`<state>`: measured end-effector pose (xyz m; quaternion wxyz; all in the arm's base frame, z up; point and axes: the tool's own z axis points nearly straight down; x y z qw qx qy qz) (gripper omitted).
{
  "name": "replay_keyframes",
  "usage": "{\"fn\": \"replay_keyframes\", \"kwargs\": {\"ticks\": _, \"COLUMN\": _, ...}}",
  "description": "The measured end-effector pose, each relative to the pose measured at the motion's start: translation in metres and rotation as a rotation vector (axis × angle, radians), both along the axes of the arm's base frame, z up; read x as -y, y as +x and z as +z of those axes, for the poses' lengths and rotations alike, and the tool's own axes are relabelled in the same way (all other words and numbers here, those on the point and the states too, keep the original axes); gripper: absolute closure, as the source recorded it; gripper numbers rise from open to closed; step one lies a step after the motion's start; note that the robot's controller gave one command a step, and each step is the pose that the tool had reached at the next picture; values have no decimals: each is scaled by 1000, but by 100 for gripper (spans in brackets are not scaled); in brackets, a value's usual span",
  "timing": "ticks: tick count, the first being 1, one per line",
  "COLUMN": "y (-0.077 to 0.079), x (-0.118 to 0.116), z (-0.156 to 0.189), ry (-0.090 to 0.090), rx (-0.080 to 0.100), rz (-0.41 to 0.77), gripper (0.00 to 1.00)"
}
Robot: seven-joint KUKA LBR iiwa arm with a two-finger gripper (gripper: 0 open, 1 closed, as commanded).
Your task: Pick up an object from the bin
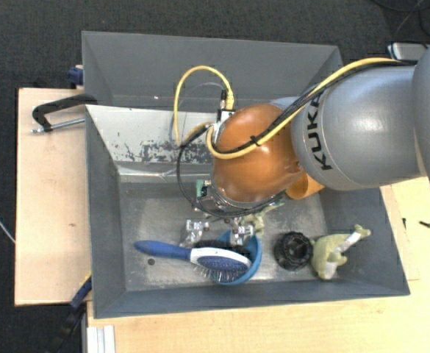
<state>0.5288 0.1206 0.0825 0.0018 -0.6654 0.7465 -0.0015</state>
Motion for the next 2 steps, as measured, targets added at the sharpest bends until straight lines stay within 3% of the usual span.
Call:
{"fn": "replay_keyframes", "kwargs": {"ticks": 1, "y": -13, "x": 22, "z": -7, "ry": 6, "rx": 4, "rz": 442, "gripper": 0}}
{"fn": "replay_keyframes", "kwargs": {"ticks": 2, "y": -5, "x": 74, "z": -6, "ry": 4, "rx": 3, "rz": 405, "gripper": 0}}
